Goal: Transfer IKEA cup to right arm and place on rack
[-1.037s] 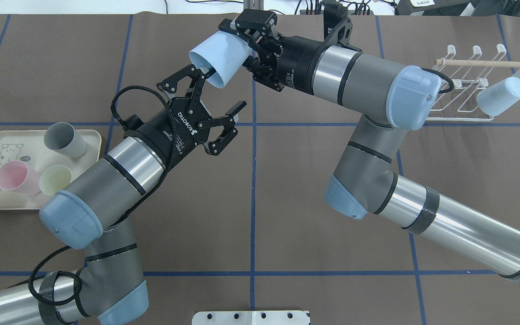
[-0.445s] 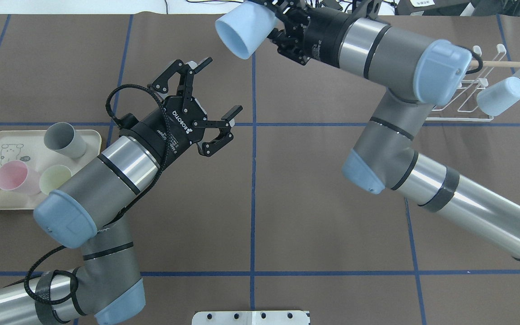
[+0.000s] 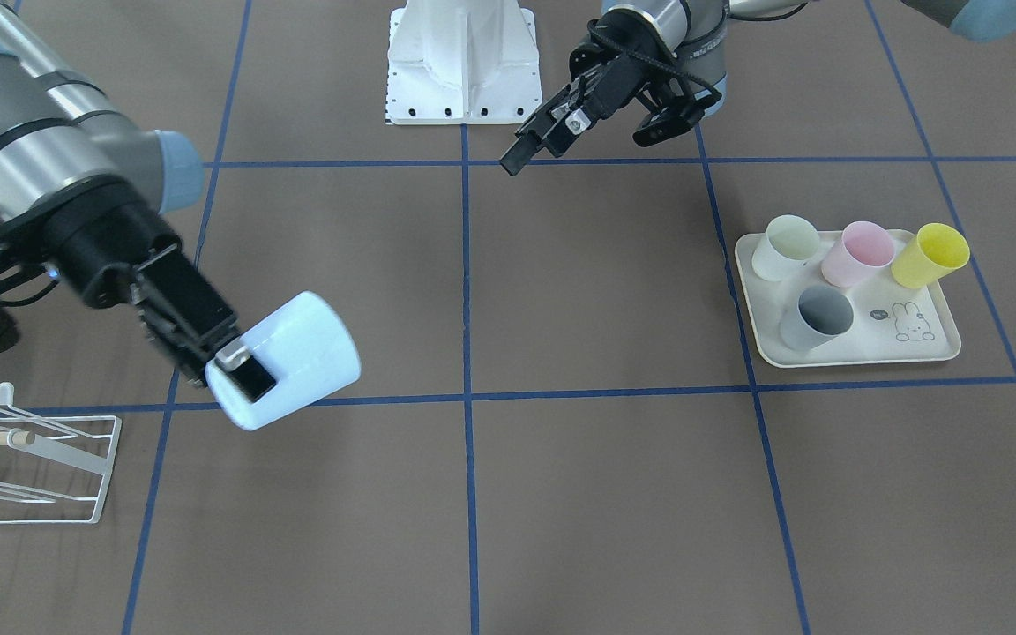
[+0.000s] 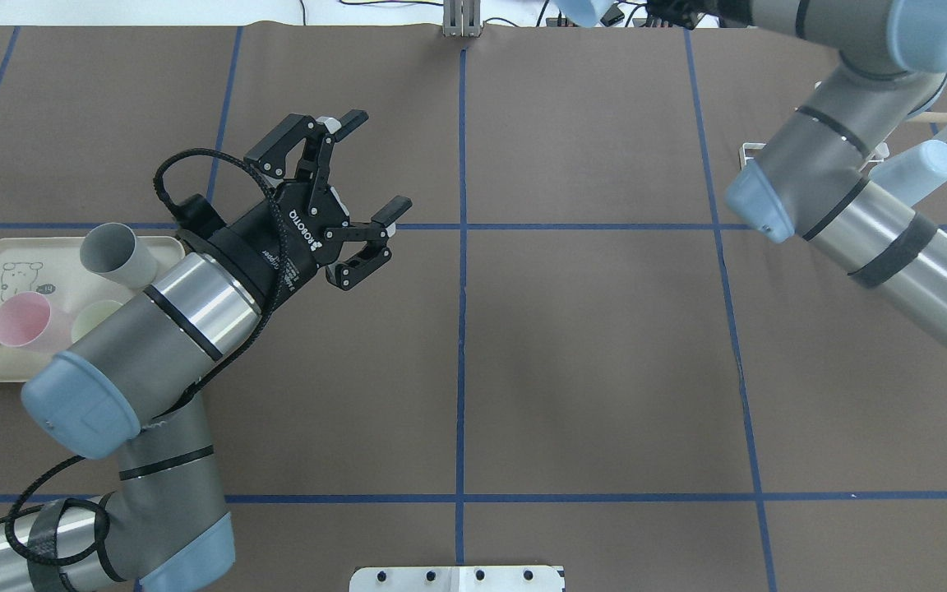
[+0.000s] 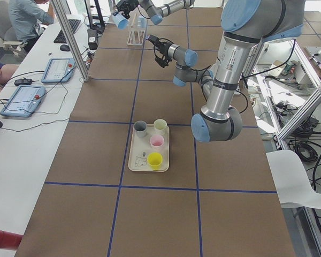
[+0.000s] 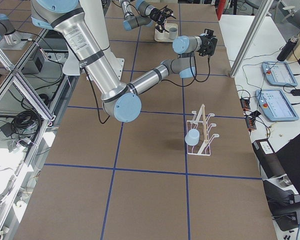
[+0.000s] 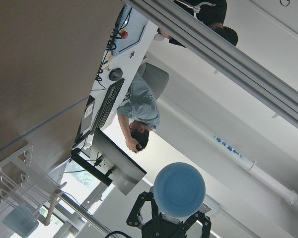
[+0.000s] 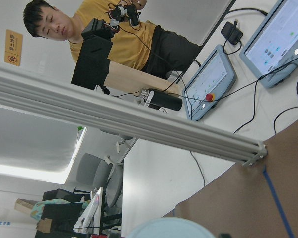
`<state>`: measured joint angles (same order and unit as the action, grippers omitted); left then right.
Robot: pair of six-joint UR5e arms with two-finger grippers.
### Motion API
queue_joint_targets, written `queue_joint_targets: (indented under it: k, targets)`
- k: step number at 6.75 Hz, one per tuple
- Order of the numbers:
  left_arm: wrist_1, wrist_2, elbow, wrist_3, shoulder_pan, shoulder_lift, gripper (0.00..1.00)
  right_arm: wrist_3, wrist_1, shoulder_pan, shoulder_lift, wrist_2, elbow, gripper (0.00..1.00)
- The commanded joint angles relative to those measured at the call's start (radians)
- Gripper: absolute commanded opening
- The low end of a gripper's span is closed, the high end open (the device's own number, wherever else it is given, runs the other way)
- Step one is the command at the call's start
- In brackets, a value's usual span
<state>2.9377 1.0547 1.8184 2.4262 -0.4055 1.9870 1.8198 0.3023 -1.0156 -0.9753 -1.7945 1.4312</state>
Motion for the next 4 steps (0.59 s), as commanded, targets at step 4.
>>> queue_joint_targets:
  k: [4]
  targets:
    - [-0.075,0.425,0.062,-0.336,-0.284,-0.291,1.00,-0.724,0.279,-0.205,-0.022,-0.029,-0.103,0.00]
